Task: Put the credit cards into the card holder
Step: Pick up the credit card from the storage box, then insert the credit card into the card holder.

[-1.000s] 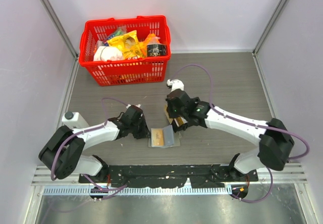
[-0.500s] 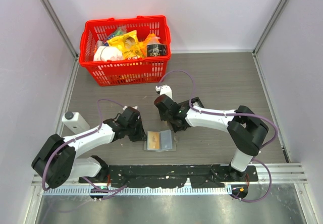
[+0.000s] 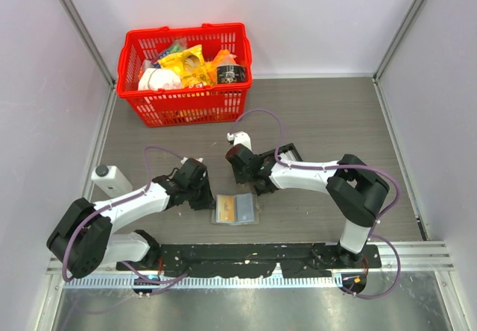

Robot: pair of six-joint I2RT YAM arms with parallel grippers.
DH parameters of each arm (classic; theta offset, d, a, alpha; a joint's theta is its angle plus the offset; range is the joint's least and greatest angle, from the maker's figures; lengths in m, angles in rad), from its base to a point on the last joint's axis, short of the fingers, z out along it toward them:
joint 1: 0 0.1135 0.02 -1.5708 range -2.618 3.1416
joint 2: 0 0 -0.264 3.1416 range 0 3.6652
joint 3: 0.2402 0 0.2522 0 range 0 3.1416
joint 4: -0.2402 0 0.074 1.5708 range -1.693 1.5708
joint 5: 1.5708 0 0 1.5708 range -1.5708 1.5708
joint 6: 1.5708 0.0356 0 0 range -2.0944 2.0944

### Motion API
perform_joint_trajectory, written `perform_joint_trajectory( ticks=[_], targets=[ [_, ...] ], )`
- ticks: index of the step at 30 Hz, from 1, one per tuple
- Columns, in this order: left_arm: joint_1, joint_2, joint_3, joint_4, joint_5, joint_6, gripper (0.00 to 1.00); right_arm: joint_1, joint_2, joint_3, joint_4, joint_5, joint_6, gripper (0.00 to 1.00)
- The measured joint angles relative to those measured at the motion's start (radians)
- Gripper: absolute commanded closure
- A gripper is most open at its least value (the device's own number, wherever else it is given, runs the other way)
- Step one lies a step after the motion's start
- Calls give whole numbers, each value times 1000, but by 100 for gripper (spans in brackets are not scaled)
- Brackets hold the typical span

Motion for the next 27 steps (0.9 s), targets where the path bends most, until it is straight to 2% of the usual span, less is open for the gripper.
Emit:
perform_joint_trajectory(
  ticks=[5, 12, 15, 22, 27],
  targets=[
    [0, 0, 0, 0, 0, 0, 100, 0, 0, -5, 2, -16, 2, 98],
    [0, 0, 0, 0, -2, 0, 100, 0, -16, -6, -16, -13, 4, 99],
    [0, 0, 0, -1, -6, 0, 100, 0, -93, -31, -30, -15, 24, 99],
    [-1, -31, -4, -8, -23, -8, 100, 26, -386, -153, -65, -34, 141, 99],
    [-1, -78, -13, -19, -46, -30, 100, 110, -434, -224, -85, -22, 234, 99]
  ],
)
